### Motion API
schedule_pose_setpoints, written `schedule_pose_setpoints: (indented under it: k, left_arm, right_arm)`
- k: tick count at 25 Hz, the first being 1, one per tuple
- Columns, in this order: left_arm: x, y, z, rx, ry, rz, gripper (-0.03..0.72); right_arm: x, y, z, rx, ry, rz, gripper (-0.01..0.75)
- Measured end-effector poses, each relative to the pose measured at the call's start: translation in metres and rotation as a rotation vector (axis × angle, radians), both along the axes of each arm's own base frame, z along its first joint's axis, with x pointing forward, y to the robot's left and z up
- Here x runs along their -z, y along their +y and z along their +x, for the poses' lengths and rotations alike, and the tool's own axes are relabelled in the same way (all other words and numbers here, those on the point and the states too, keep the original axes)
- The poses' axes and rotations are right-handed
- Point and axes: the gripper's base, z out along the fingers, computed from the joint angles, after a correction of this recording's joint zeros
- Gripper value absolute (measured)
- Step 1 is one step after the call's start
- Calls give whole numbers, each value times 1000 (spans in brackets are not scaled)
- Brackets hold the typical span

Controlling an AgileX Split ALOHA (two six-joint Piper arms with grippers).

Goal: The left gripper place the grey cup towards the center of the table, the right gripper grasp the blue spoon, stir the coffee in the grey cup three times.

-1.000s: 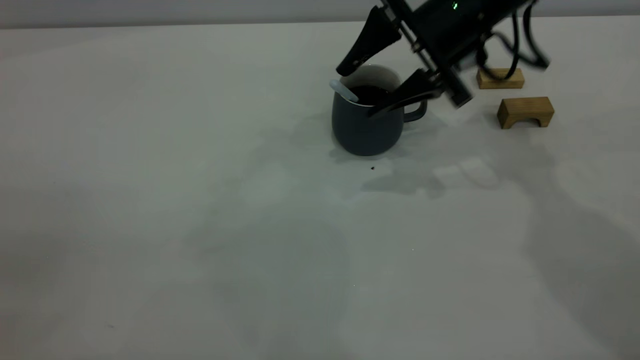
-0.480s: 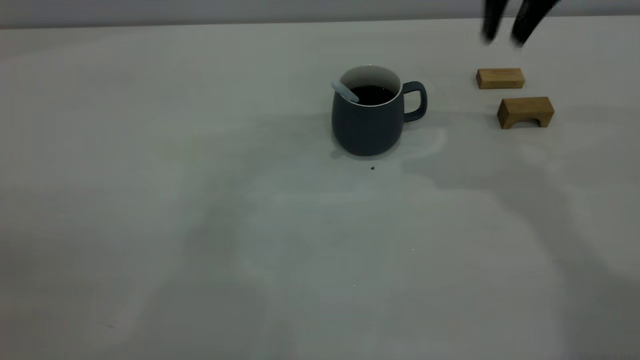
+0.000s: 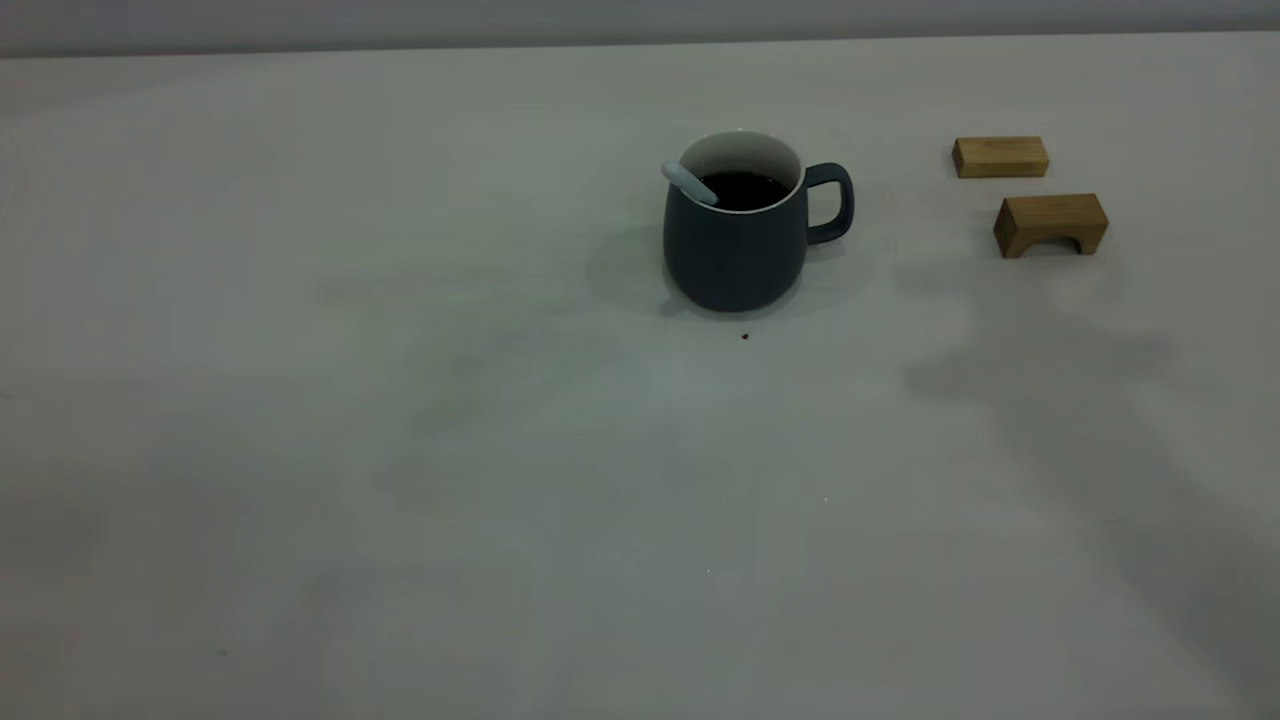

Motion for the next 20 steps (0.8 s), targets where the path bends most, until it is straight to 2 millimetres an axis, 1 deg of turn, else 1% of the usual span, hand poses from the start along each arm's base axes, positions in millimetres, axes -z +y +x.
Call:
schedule_pose_setpoints:
  k: [5,8,11,12,14,20]
  left_arm:
    - [0,0,0,0,0,0,585]
    - [0,0,0,0,0,0,585]
    - [0,0,0,0,0,0,585]
    - [0,0,0,0,0,0,585]
    - [0,0,0,0,0,0,585]
    - [0,0,0,1,0,-1,585]
  right_arm:
    - [-33,-9,-25,-42,-104,-4,171]
    - [-53,-14,-45,-56,-174,7,172]
    - [-64,-21,-67,-60,-216,17,174]
    - [-65,-24,-76,-60,-221,17,175]
    - [-61,-31,-100,-67,-226,12,177]
    - [-33,-56,-182,-69,-253,14,186]
